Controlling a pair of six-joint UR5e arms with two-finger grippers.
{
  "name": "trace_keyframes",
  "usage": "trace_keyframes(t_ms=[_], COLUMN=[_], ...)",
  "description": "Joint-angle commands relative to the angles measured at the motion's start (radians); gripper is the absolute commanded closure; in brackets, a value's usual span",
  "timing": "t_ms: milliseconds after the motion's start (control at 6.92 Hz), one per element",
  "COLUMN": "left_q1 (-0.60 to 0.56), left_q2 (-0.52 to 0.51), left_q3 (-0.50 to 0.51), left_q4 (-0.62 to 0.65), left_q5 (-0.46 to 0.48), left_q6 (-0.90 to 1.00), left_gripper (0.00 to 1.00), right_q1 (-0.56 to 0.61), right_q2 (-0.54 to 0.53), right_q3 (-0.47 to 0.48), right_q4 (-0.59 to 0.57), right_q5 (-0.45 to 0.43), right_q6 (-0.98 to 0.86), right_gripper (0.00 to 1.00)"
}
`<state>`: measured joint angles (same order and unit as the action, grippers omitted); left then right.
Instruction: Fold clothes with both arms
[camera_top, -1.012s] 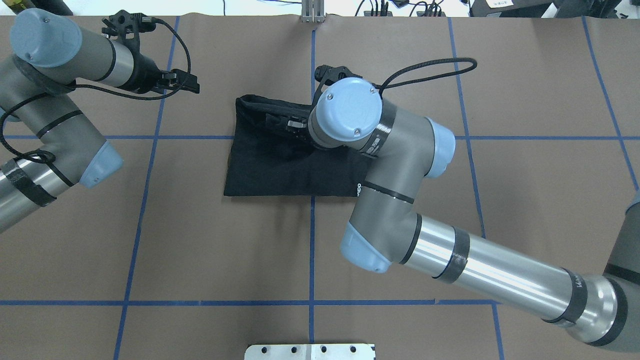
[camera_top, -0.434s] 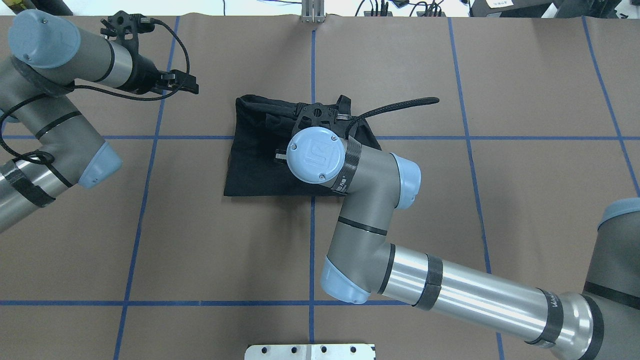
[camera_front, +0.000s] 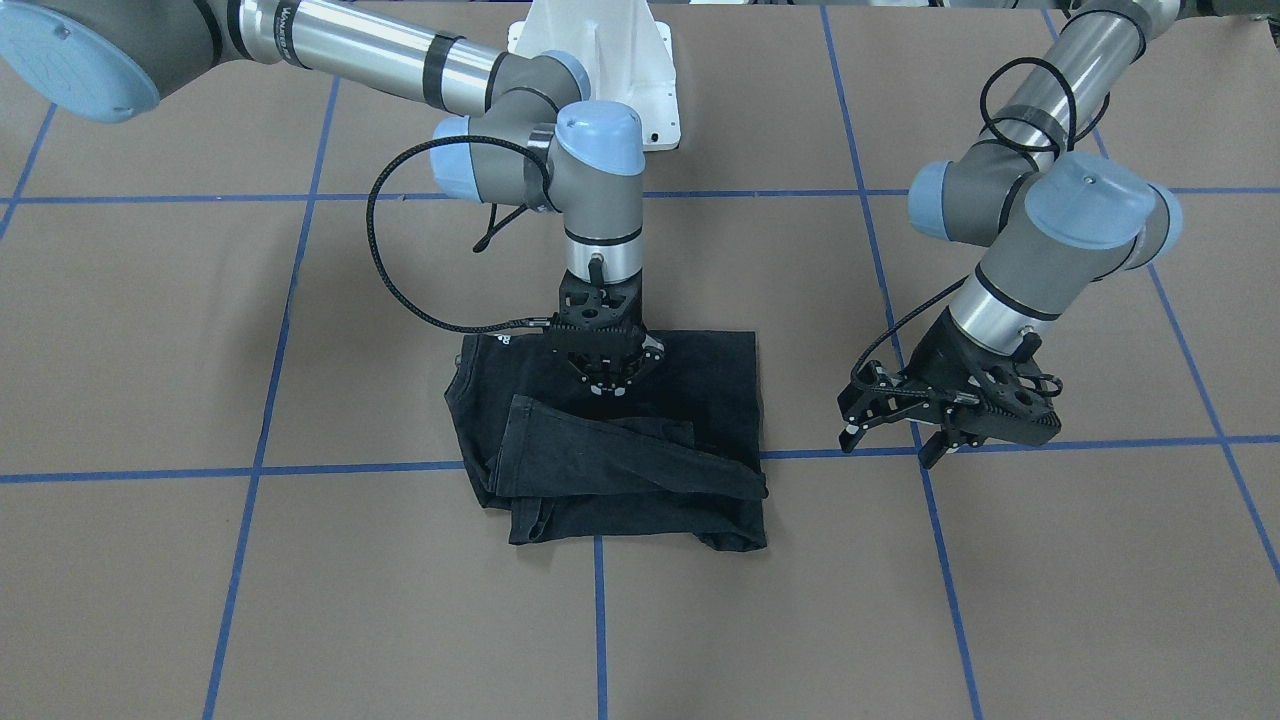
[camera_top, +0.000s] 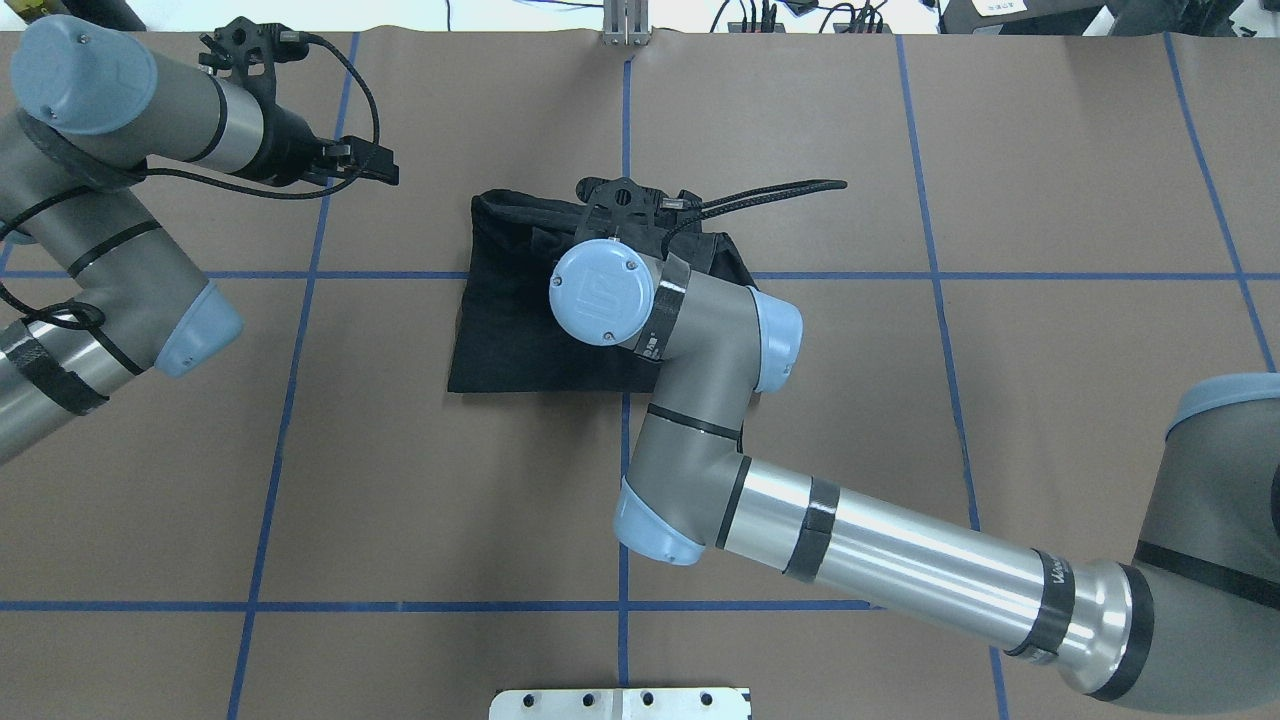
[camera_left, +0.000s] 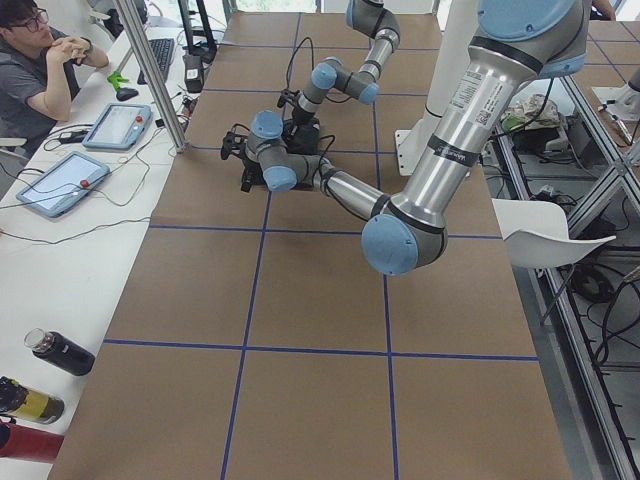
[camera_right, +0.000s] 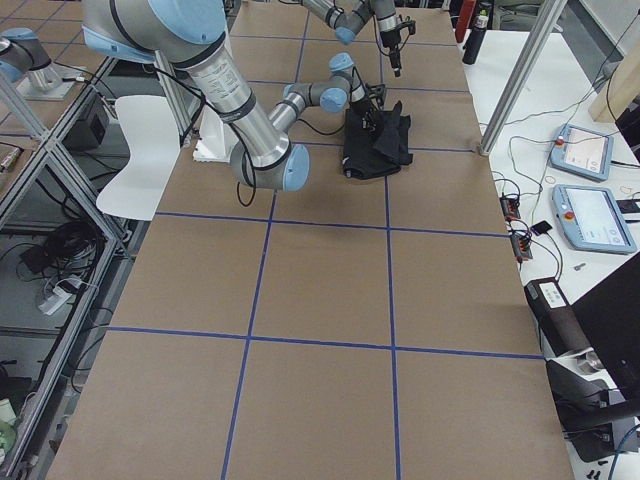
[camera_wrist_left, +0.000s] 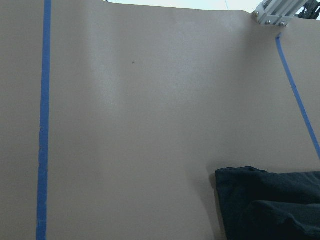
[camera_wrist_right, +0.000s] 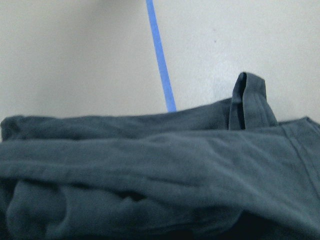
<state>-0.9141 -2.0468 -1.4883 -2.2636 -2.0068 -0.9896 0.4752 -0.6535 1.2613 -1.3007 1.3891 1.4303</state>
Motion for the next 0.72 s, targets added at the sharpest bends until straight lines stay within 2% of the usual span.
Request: trace_keyframes(t_ms=[0, 145, 289, 578], left_q1=[0.0, -0.002, -0.003, -0.002], left_q2=[0.025, 0.025, 0.03, 0.045], left_q3=[-0.044, -0.058, -0.07, -0.081], left_q4=[0.004, 0.012, 0.015, 0.015], left_q5=[-0.003, -0.035, -0.041, -0.041], left_q6=[-0.003, -0.006, -0.007, -0.007], left_gripper=[0.0, 0.0, 0.0, 0.0], right_q1=[0.09, 0.138, 0.175, 0.195], right_q2=[0.023, 0.032, 0.064, 0.106], right_q3=[-0.123, -0.19, -0.289, -0.318], right_q4=[0.087, 0.113, 0.218, 0.241], right_q5=[-0.042, -0.051, -0.051, -0.033], right_q6=[-0.069, -0.127, -0.169, -0.176], right_gripper=[1.0, 1.0, 1.0, 1.0])
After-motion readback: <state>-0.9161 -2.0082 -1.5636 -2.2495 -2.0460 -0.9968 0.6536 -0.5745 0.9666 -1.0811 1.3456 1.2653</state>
